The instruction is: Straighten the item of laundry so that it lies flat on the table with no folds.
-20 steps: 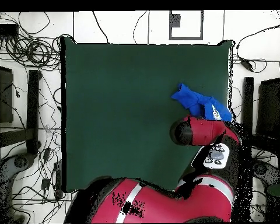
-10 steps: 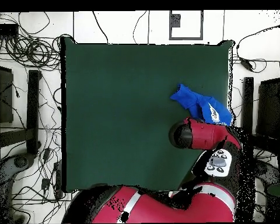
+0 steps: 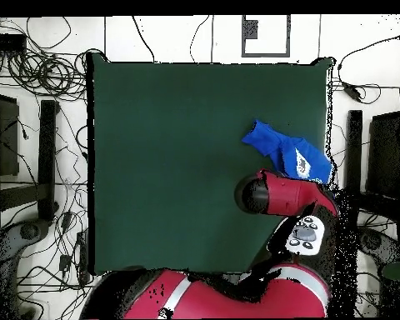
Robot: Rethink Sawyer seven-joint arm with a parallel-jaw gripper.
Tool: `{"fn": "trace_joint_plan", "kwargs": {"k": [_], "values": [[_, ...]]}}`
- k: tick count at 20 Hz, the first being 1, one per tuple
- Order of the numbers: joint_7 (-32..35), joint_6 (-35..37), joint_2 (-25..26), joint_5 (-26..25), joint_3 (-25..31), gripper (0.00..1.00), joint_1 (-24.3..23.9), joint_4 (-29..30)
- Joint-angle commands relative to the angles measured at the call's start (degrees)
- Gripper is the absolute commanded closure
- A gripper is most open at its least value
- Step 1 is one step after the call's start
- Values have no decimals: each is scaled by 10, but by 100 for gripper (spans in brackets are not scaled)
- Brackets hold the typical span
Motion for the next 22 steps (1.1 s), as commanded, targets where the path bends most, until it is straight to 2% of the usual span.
{"fn": "trace_joint_plan", "kwargs": {"k": [1, 22], "values": [[139, -20, 14, 44, 29, 100, 32, 62], [132, -13, -2, 74, 28, 100, 44, 89]]}}
